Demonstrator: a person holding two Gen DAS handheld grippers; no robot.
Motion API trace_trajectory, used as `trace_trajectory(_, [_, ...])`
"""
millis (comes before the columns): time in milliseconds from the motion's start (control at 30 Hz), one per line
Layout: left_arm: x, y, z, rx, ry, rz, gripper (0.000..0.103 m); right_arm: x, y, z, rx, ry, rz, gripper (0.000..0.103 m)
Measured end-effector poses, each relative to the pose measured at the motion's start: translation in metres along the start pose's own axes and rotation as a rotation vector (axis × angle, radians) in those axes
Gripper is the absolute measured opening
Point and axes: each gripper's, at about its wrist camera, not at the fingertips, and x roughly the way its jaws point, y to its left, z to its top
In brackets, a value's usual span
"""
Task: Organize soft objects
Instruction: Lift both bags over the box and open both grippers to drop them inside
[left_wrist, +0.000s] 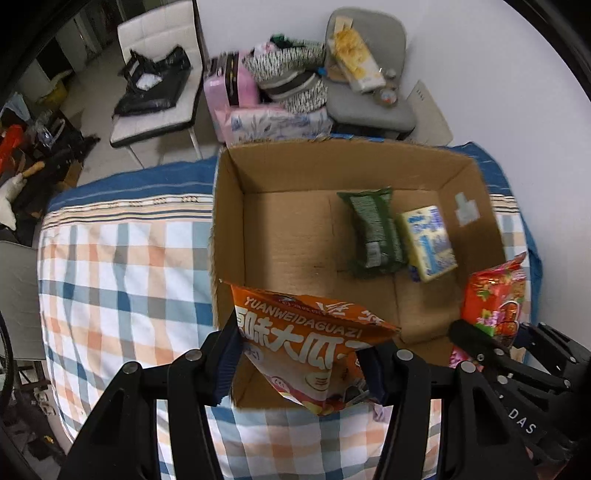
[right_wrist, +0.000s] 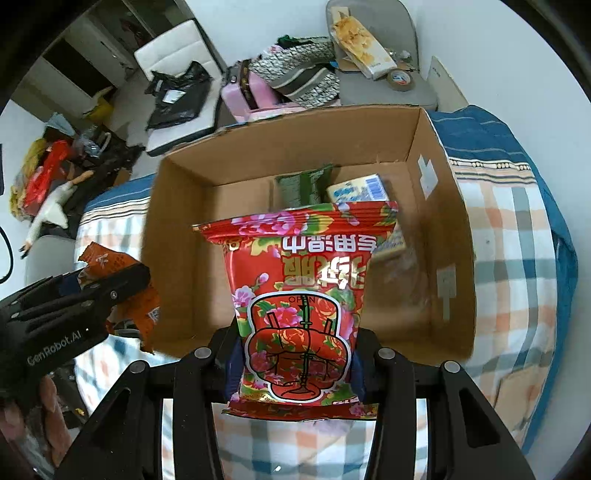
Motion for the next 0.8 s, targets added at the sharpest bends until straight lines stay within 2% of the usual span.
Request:
trace_trajectory(100, [0.032,0.006,0.018,-0.021,0.082,-0.012,0.053,0.025,-0.004,0.015,0.005,0.041,-0.014,0.048])
trace_trajectory(300, [0.08,0.011,0.049,-0.046,0.194,-0.021,0.053,0.076,-0.005,0.027,-0.004,0.143,-0.044,0.048])
trace_trajectory(667, [0.127,0.01,0.092,-0.021,0.304,0.033,0.054,0.135,-0.019,0.031,0.013,0.353,-0.109,0.049])
trace_trajectory(700, [0.128,0.011,0.093,-0.03,0.313,0.031,0.054,0.136,-0.021,0.031,0.016,0.353,-0.11,0.053])
trace_trajectory(800, [0.126,0.012,0.097,-0.04,0.319,0.009,0.059,0.135,-0.021,0.032,0.014,0.338,-0.121,0.078])
